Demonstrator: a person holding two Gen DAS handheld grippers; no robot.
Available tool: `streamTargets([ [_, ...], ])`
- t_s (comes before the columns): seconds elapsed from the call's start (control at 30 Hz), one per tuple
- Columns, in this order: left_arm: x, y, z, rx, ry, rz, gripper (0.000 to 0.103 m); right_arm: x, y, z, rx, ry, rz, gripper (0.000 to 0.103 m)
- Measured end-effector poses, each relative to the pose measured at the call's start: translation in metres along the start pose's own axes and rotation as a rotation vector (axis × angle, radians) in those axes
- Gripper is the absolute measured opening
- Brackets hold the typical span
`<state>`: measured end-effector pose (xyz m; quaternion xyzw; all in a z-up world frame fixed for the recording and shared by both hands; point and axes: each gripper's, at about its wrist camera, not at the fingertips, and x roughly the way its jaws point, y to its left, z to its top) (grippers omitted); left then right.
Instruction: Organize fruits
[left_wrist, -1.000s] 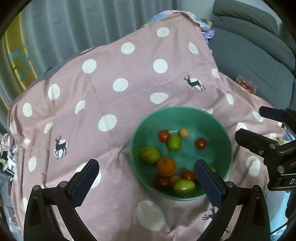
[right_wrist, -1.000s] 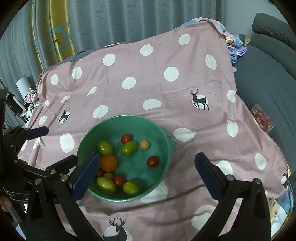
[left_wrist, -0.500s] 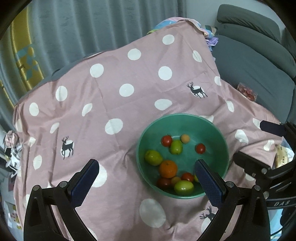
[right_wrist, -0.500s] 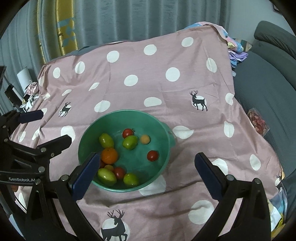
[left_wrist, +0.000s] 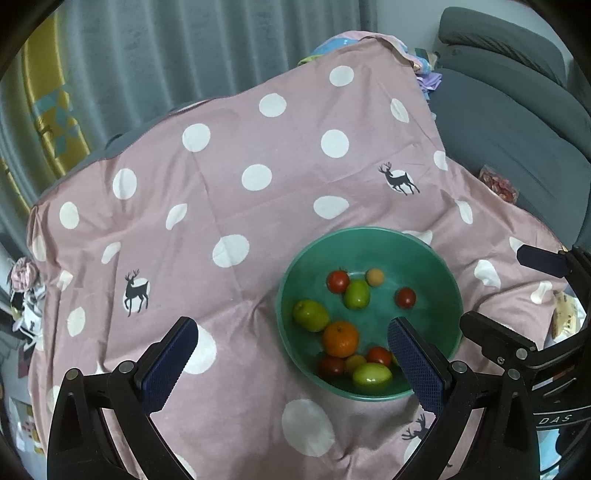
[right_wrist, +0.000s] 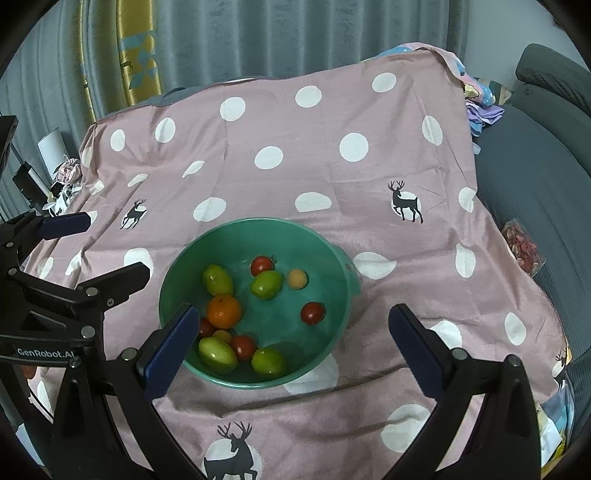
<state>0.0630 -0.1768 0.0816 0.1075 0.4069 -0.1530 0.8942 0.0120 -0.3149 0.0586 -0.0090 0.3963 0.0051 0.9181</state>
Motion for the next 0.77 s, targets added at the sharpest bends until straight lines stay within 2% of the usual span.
streamTargets([
  [0.77, 0.011, -0.002, 0.0, 0.001, 0.015, 0.01, 0.102, 0.007, -0.003, 0.0, 0.005, 0.012, 0.004, 0.103],
])
